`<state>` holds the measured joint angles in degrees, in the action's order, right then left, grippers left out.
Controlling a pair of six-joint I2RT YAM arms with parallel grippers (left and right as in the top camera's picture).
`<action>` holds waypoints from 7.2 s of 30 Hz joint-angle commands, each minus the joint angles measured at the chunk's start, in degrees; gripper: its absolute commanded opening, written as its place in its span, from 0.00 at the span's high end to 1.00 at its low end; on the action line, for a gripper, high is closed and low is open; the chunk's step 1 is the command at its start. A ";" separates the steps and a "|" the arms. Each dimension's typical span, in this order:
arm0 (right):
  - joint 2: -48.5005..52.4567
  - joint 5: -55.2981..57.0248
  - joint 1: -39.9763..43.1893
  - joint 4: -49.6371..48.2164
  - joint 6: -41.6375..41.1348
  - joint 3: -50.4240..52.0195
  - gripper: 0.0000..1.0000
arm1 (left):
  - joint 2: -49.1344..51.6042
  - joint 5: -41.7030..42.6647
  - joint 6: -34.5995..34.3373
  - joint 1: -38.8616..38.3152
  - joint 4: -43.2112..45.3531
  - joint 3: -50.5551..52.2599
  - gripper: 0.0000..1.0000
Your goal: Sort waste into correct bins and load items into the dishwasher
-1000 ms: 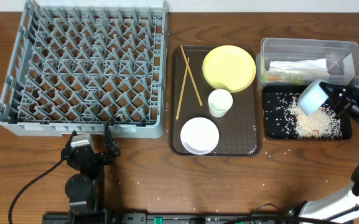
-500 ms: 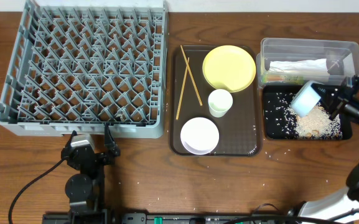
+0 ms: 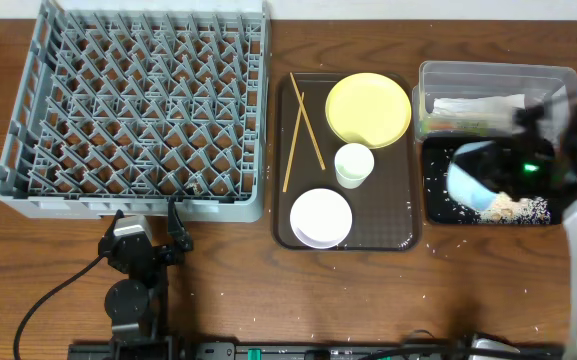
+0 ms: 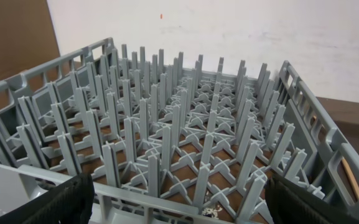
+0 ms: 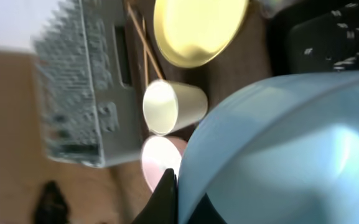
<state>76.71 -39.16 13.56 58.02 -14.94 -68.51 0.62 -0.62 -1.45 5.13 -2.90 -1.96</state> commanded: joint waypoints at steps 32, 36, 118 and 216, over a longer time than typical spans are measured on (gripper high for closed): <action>26.40 35.23 -42.53 -0.17 -3.06 -3.69 0.99 | -0.28 -1.09 0.35 -0.17 -1.09 1.73 0.11; 28.09 35.28 -42.58 -0.85 -3.06 -3.50 0.99 | -0.28 -1.09 0.37 -0.17 -1.07 1.73 0.11; 30.12 -20.24 -28.22 -17.66 3.21 -29.07 0.99 | 81.74 89.48 -30.80 -0.20 -1.90 -54.53 0.11; 29.77 22.49 -27.41 2.05 6.49 -28.87 0.31 | 94.99 5.51 -16.15 -17.75 -55.63 -76.87 0.73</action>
<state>107.18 -18.15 -13.06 59.81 -9.34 -97.65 92.97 6.85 -18.87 -12.49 -58.17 -77.93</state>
